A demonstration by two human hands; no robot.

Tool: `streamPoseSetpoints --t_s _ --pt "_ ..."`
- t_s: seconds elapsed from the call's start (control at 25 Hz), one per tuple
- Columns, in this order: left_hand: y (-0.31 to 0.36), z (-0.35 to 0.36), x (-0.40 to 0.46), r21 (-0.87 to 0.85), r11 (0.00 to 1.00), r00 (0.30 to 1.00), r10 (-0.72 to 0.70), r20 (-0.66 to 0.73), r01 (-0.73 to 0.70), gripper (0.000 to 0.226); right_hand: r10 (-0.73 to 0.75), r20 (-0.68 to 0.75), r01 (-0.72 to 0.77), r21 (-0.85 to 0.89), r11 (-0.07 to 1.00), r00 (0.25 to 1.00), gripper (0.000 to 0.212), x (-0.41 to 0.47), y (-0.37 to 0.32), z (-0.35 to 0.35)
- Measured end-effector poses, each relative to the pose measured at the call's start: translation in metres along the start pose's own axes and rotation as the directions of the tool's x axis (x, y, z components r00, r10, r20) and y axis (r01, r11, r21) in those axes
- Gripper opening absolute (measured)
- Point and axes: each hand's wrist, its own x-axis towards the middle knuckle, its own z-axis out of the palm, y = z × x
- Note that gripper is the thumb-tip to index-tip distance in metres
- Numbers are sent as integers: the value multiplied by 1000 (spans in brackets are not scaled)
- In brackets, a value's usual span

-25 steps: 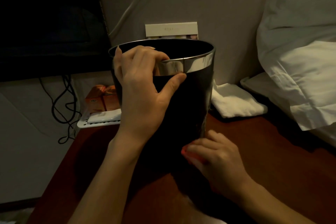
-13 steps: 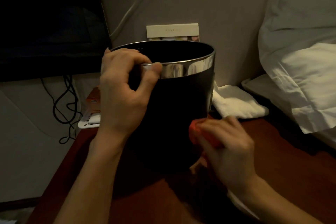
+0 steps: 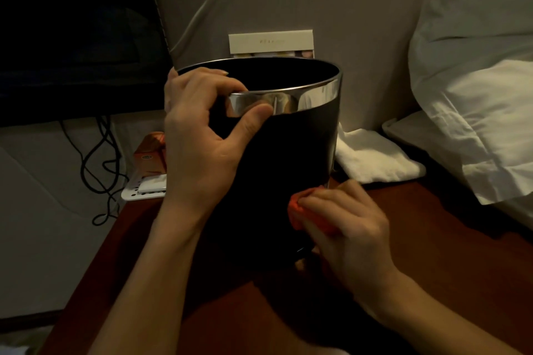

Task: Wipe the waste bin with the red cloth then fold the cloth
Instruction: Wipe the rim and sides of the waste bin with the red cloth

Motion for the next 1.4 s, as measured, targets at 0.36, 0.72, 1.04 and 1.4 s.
streamPoseSetpoints --t_s 0.36,0.72,1.04,1.4 --pt "-4 -3 2 -16 1000 1000 -2 14 3 21 70 -49 -73 -51 996 996 18 7 3 -11" --pt "2 -3 0 10 1000 999 18 47 -18 17 40 159 -39 -8 999 987 15 -33 10 16" --pt "15 7 -2 120 992 997 34 72 -42 30 31 225 -27 -22 999 974 15 -39 6 19" --pt "-4 -8 2 -8 1000 997 14 77 -13 25 101 -99 -101 6 995 990 19 13 6 -11"
